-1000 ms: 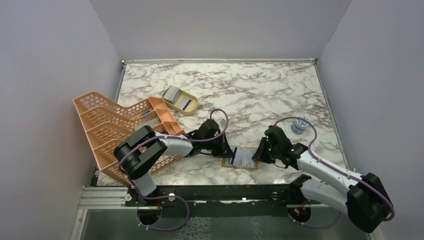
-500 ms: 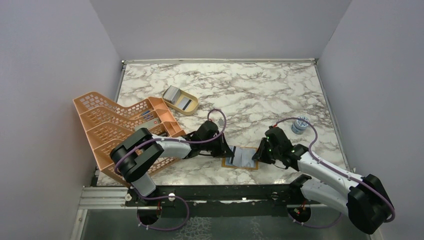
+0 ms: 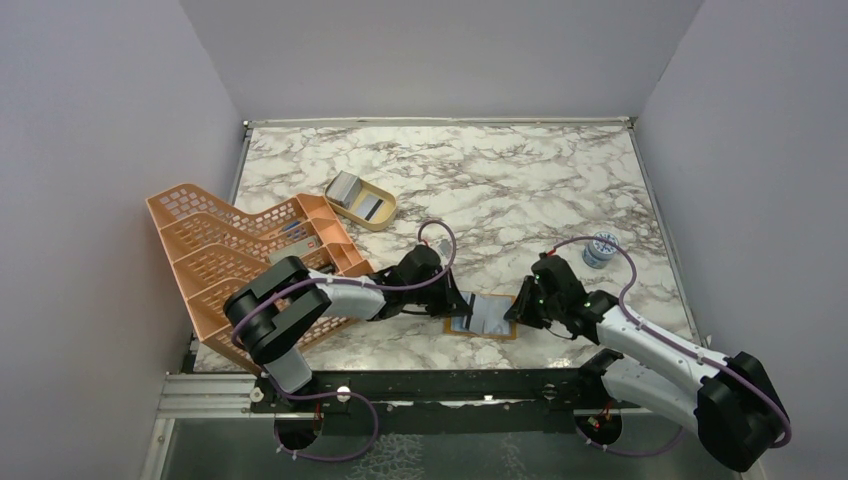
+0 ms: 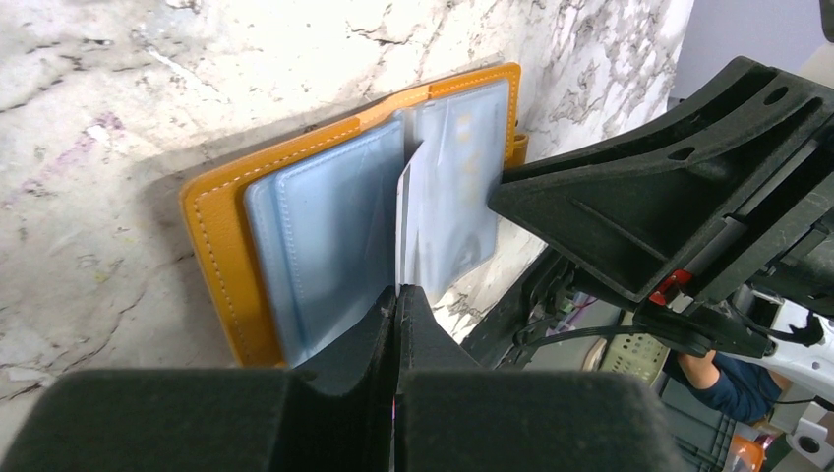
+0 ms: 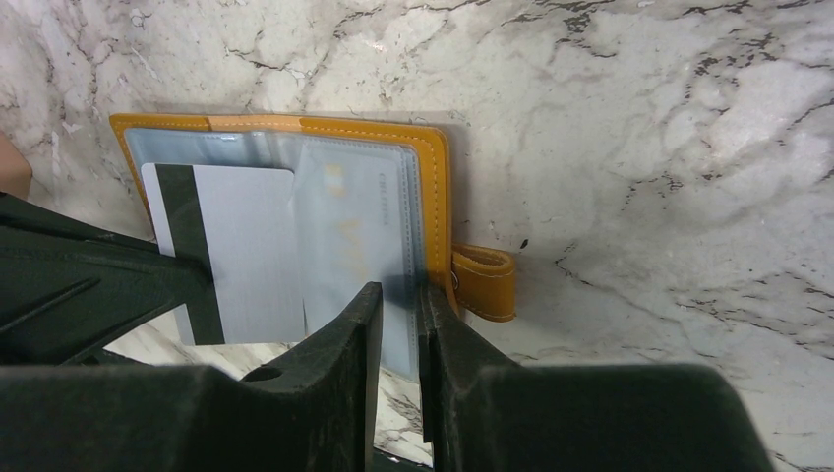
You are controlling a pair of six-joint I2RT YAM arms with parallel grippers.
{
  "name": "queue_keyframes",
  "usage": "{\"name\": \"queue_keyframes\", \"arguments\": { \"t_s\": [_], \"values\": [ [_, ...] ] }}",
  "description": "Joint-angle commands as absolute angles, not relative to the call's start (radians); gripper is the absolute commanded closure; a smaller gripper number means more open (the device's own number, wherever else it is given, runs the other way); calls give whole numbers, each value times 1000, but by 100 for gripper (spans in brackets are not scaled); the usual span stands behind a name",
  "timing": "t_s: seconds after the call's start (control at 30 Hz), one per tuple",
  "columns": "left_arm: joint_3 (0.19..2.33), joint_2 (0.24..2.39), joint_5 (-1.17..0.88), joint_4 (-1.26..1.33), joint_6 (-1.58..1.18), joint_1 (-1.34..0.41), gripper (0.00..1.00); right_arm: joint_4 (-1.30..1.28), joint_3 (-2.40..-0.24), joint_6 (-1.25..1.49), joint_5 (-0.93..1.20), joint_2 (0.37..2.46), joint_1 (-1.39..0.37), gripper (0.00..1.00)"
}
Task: Put the credit cards into the card holder
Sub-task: Insert the credit card into the card holder.
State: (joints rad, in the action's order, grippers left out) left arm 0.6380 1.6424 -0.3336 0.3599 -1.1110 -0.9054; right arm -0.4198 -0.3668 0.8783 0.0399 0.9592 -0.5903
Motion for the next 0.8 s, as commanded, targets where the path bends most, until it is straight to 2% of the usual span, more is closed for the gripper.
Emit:
{"name": "queue_keyframes", "arguments": {
  "t_s": [0.0,0.77],
  "values": [
    [639,1671,-287,405,-1130,-933,100,-437,-341,884,41,950,-597,81],
    [631,1695,-179,423,-1186,-961,100,-432,-327,890,55,940,-598,83]
  ]
}}
